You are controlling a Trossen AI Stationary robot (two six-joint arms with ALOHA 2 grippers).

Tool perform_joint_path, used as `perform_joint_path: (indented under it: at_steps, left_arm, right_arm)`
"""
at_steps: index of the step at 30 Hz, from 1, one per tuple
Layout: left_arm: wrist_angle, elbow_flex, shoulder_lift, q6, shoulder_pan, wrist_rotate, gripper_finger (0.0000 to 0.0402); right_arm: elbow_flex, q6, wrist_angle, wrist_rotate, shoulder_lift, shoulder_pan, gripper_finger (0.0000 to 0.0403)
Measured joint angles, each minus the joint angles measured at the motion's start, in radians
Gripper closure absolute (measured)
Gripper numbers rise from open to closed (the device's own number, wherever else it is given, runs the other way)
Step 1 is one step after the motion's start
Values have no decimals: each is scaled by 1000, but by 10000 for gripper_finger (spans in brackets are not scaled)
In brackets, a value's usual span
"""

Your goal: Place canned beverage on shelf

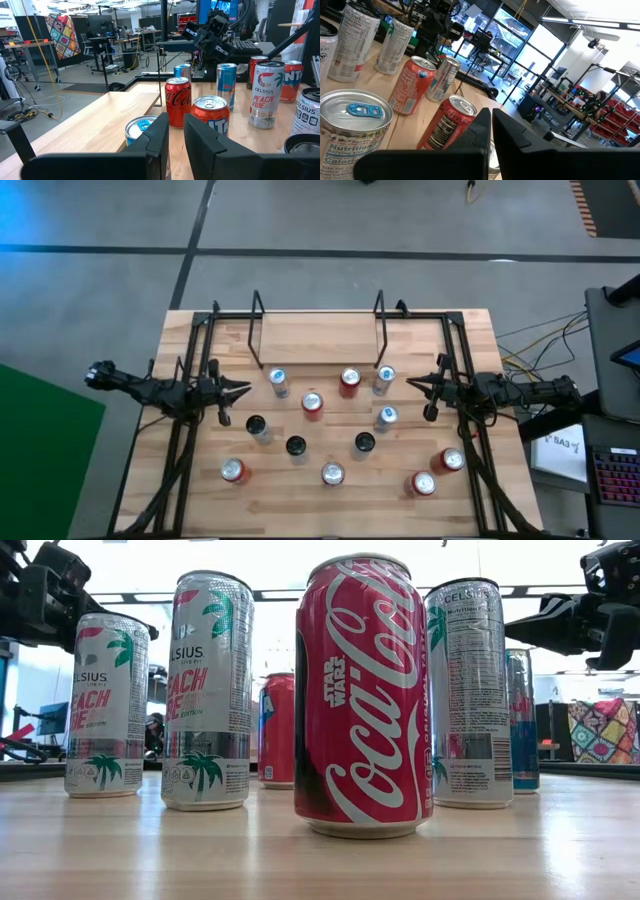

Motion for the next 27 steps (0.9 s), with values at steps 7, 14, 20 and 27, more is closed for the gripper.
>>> perform_joint_path:
  at_steps: [7,14,20,27]
  left_arm:
    - [0,0,0,0,0,0,358]
    - [61,0,0,-167,0,1,358]
    - [204,0,0,-353,0,-5,358]
    - [369,0,0,-276,1,-11,358]
  right_arm:
    - [0,0,0,0,0,0,394]
    - [0,49,5,-1,0,0,394]
    - [0,520,115,1,0,-2,394]
    - [0,882,274,0,0,-2,394]
